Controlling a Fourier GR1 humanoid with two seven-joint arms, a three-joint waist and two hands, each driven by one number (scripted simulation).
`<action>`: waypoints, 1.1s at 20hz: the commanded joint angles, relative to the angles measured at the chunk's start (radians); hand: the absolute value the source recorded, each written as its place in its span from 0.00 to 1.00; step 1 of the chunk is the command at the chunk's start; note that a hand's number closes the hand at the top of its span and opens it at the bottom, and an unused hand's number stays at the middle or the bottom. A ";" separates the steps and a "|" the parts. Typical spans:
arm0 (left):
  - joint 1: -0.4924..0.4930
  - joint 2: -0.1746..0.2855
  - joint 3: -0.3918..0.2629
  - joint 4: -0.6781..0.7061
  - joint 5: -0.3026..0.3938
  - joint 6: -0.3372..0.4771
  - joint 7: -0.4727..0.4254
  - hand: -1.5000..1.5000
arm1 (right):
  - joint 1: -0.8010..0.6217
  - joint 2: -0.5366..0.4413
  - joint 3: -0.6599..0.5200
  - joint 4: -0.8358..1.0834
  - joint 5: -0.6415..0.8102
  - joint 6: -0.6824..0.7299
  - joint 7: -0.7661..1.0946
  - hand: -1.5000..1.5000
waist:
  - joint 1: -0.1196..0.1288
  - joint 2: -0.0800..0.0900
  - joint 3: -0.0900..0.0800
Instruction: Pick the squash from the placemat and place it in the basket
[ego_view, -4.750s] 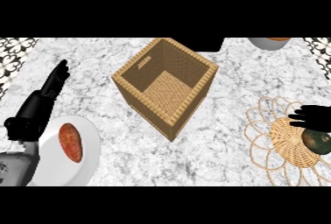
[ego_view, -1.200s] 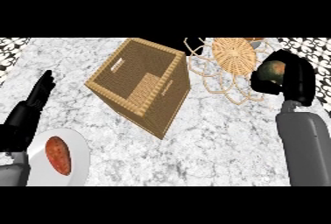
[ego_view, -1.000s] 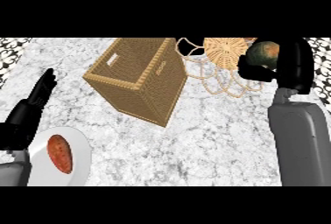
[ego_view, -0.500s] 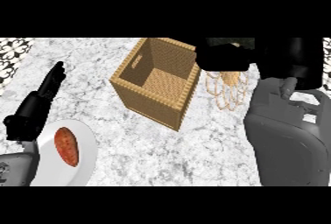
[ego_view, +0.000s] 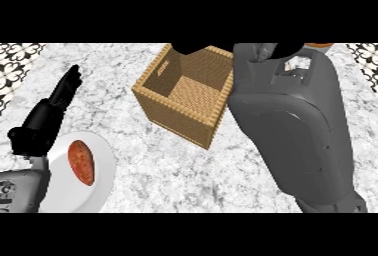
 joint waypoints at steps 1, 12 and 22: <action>-0.019 0.012 0.015 -0.003 0.003 -0.006 0.008 0.50 | -0.070 0.004 -0.035 0.126 -0.049 0.017 0.120 1.00 | 0.001 0.002 0.000; 0.012 0.015 0.022 -0.015 0.000 -0.011 0.012 0.50 | -0.068 0.004 0.089 0.307 -0.027 0.150 0.214 1.00 | -0.012 -0.007 0.001; 0.053 0.014 0.032 -0.050 0.021 -0.039 0.008 0.50 | -0.071 0.004 0.064 0.291 -0.198 0.197 0.202 0.00 | -0.008 -0.005 0.001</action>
